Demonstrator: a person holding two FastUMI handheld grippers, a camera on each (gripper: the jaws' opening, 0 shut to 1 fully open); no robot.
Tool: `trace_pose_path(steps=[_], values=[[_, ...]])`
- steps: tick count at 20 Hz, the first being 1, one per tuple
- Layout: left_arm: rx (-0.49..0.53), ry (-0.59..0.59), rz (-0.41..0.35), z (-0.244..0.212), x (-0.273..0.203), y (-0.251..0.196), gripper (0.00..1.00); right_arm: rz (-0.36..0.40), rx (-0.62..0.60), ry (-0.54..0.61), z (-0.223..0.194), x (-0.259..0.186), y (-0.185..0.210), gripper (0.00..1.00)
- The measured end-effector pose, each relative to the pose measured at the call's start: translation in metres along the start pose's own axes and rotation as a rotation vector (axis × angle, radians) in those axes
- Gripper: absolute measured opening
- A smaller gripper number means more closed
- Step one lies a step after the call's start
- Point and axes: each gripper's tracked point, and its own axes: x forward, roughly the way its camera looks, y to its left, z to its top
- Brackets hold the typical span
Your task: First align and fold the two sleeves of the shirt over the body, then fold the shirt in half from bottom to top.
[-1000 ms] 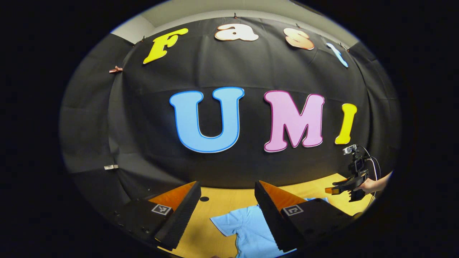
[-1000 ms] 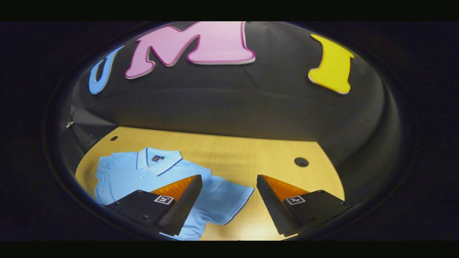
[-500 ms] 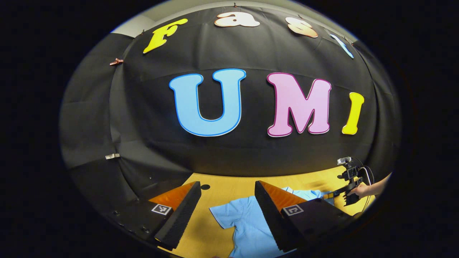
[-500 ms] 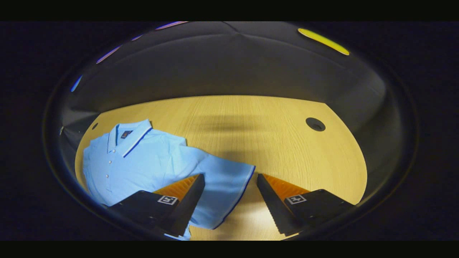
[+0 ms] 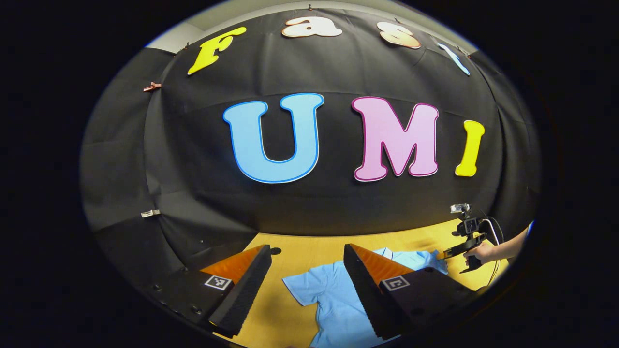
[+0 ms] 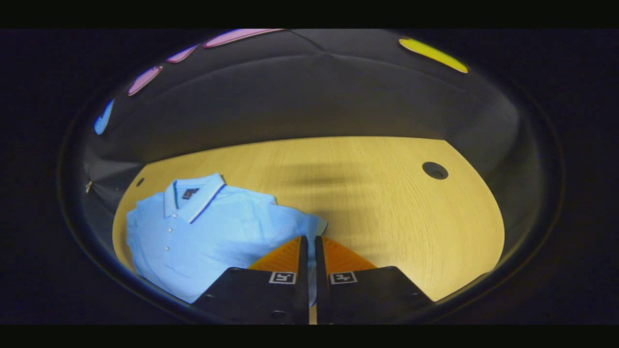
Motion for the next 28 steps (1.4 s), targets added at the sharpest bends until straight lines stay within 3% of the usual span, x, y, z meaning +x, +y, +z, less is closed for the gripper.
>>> trace_pose_path(steps=[1, 3, 4, 5, 11, 12, 15, 16, 17, 18, 20, 21, 22, 24, 28], values=[[-0.012, 0.005, 0.003, -0.002, -0.001, 0.004, 0.97, 0.027, 0.000, -0.019, 0.007, -0.008, 0.012, 0.15], [-0.062, 0.021, 0.007, -0.012, -0.001, 0.012, 0.96, 0.106, 0.002, -0.040, 0.018, -0.020, 0.045, 0.11], [-0.089, 0.035, 0.010, -0.019, -0.001, 0.016, 0.97, 0.141, -0.008, -0.038, 0.018, -0.022, 0.061, 0.15], [-0.108, 0.048, 0.017, -0.026, 0.001, 0.020, 0.97, 0.162, -0.027, -0.026, 0.013, -0.024, 0.073, 0.11], [-0.176, 0.116, 0.056, -0.057, 0.007, 0.049, 0.97, 0.155, -0.108, 0.110, -0.038, 0.002, 0.093, 0.11], [-0.183, 0.123, 0.047, -0.063, 0.011, 0.050, 0.96, 0.152, -0.103, 0.113, -0.043, 0.009, 0.094, 0.14], [-0.173, 0.178, 0.037, -0.092, 0.034, 0.059, 0.96, 0.176, -0.073, 0.115, -0.045, 0.005, 0.101, 0.62], [-0.167, 0.195, 0.037, -0.101, 0.044, 0.063, 0.97, 0.175, -0.084, 0.084, -0.037, -0.001, 0.100, 0.84], [-0.173, 0.213, 0.036, -0.108, 0.055, 0.065, 0.97, 0.185, -0.099, 0.056, -0.029, -0.015, 0.098, 0.89], [-0.188, 0.228, 0.035, -0.114, 0.068, 0.067, 0.97, 0.193, -0.114, 0.024, -0.021, -0.026, 0.097, 1.00], [-0.203, 0.252, 0.041, -0.122, 0.095, 0.069, 0.97, 0.208, -0.124, -0.039, -0.006, -0.055, 0.093, 0.91], [-0.196, 0.262, 0.045, -0.126, 0.110, 0.071, 0.97, 0.208, -0.121, -0.063, -0.003, -0.070, 0.089, 0.91], [-0.186, 0.278, 0.053, -0.132, 0.126, 0.072, 0.97, 0.202, -0.107, -0.084, 0.000, -0.086, 0.083, 0.98], [-0.175, 0.334, 0.068, -0.150, 0.155, 0.071, 1.00, 0.200, -0.050, -0.120, 0.001, -0.117, 0.072, 0.98], [-0.201, 0.479, 0.080, -0.202, 0.205, 0.059, 0.97, 0.157, 0.022, -0.130, -0.024, -0.166, 0.034, 0.98]])
